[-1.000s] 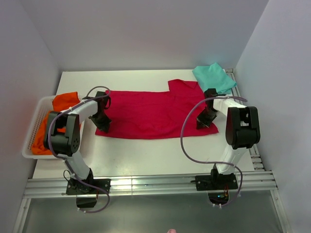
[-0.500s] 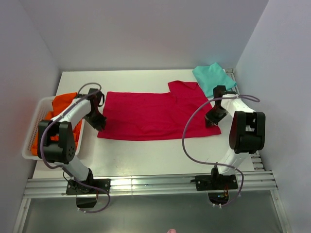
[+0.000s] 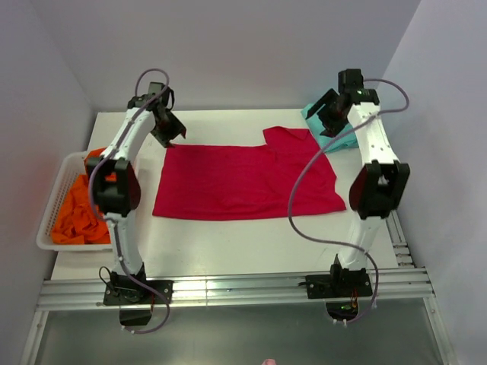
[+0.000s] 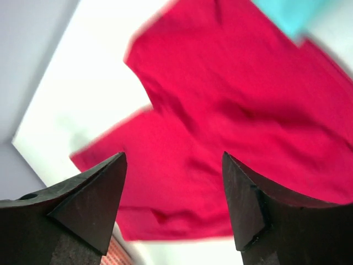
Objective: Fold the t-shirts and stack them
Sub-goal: Fold the tshirt
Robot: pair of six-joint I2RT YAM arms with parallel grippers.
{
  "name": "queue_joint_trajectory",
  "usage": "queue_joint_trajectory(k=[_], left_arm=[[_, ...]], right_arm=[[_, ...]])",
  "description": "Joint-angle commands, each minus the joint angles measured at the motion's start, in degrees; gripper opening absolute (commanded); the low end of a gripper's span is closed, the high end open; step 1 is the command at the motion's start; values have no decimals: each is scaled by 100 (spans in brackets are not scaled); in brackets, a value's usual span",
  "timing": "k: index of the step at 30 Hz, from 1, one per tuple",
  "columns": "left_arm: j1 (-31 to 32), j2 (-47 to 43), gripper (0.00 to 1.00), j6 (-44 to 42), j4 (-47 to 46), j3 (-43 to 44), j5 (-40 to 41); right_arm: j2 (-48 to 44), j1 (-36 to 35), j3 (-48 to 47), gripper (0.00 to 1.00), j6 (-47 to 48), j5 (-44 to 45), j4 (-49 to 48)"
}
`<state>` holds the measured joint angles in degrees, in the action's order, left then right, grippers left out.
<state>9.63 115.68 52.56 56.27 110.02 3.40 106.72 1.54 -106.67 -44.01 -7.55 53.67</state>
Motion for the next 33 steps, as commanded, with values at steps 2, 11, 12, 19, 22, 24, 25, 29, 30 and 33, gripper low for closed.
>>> queue_joint_trajectory(k=[2, 11, 12, 19, 22, 24, 25, 29, 30, 33], left_arm=[[-84, 1175, 53, -500, 332, 1257, -287], [-189, 1089, 49, -641, -283, 399, -718], [-189, 1045, 49, -720, -292, 241, -727], [-198, 746, 47, -975, -327, -226, -700], [-207, 588, 47, -1028, -354, -454, -735], [-207, 448, 47, -1063, -389, -656, -753], [-207, 403, 47, -1072, -415, -735, -744], [-242, 236, 46, -1089, -477, -1104, -753], [-259, 219, 46, -1089, -451, -1123, -762], [-330, 131, 46, -1072, -441, -1210, -771]], right_arm=[[1604, -40, -1704, 75, 147, -282, 310], [3241, -31, -2912, 70, -108, -335, -646], [3407, -31, -2921, 70, -143, -317, -813], [3927, -31, -3062, 64, -187, -28, -1095], [3927, -40, -2894, 63, -117, 235, -1201], [3971, -40, -2816, 63, -117, 333, -1166], [3988, -31, -2789, 63, -134, 368, -1175], [4015, -31, -2614, 63, -196, 500, -1148], [3997, -31, -2552, 63, -213, 544, -1131], [3857, -31, -2149, 63, -266, 588, -1271]])
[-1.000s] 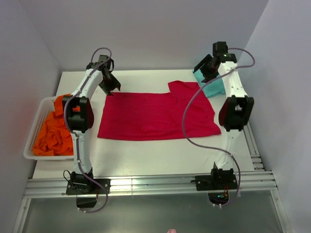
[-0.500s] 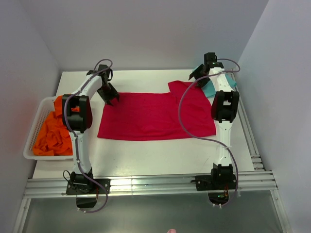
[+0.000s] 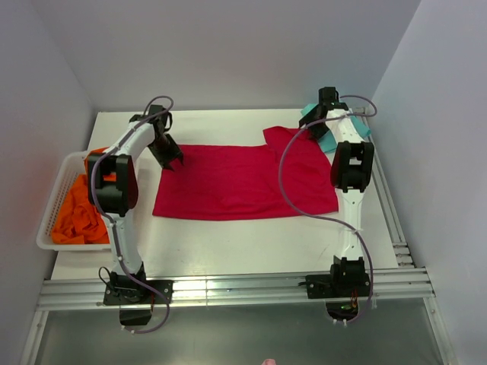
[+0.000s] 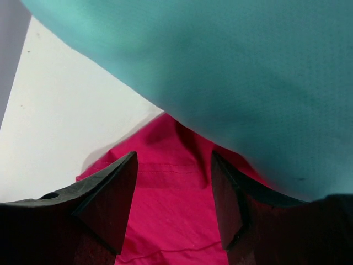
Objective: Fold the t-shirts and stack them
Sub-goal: Fold the tshirt
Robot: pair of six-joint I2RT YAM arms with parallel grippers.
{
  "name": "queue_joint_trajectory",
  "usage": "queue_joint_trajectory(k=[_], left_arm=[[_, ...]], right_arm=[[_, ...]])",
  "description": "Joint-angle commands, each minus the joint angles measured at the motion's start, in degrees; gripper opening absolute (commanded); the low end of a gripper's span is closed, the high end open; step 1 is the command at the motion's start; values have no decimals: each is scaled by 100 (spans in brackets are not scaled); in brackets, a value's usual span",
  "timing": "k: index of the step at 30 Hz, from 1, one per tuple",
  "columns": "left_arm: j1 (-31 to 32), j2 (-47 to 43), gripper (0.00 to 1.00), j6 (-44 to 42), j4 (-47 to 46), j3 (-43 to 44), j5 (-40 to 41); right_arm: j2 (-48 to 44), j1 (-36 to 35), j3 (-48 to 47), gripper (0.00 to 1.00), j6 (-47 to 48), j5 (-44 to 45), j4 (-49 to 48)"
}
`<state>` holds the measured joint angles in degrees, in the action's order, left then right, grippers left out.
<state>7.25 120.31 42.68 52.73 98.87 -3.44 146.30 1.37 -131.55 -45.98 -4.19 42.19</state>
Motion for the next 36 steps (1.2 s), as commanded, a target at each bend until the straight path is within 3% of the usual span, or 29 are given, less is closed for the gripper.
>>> queue_joint_trajectory(k=[1, 3, 5, 6, 7, 16, 24, 36], left_arm=[[-100, -359, 46, -84, -122, -122, -104], [-135, -412, 46, -75, -140, -184, -87], [-153, -430, 46, -84, -149, -245, -95], [-171, -438, 46, -75, -166, -271, -104], [-180, -447, 46, -75, -175, -307, -104], [-320, -570, 46, -49, -290, -606, -69], [-531, -246, 47, -93, -333, -150, 318], [-874, 1580, 50, 101, -948, 1757, -103]], right_arm=[[-119, -14, 401, 63, -78, 243, -150], [-76, -31, 297, 63, -69, 260, -115], [21, -49, 52, 54, -69, 252, 16], [126, -49, -37, 50, -69, 243, 78], [170, -49, -107, 39, -78, 243, 122], [417, -110, -486, 0, -157, 322, 386], [67, -110, -92, 0, -105, 190, 228], [-883, -110, 648, 0, 10, -65, 175]])
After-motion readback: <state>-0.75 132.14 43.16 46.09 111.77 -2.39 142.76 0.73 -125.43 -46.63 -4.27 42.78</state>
